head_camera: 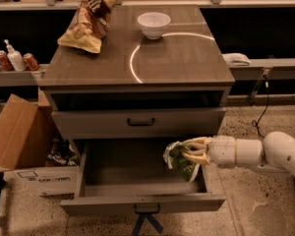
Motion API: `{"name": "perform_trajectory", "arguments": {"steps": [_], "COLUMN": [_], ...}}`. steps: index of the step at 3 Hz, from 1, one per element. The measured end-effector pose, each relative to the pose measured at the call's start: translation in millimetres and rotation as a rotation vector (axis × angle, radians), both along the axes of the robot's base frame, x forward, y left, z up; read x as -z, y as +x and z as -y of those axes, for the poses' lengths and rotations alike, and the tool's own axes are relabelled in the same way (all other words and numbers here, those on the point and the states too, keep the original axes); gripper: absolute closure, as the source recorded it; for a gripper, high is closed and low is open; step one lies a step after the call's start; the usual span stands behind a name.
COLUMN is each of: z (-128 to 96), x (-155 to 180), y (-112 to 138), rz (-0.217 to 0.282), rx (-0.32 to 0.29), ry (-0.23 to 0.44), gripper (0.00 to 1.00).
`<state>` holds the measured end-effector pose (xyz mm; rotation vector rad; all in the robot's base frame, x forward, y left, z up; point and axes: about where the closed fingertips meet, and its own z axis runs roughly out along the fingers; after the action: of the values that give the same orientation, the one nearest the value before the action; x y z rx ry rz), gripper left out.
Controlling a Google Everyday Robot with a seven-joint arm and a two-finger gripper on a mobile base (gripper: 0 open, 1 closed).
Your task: Pick green jalapeno chip bag from middle drawer and place on counter
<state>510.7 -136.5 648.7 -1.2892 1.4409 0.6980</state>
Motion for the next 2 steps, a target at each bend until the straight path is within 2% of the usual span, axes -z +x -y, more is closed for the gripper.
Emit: {"name": "perform_trajectory", "arguments": {"steps": [1, 2], "z": [0.0, 8.8], "x": [0.0, -25.4], "y": [0.0, 2.1], "rz": [0.000, 0.043], "rx": [0.000, 0.014], "ry": [0.000, -0.003], "gripper": [1.00, 1.00]}}
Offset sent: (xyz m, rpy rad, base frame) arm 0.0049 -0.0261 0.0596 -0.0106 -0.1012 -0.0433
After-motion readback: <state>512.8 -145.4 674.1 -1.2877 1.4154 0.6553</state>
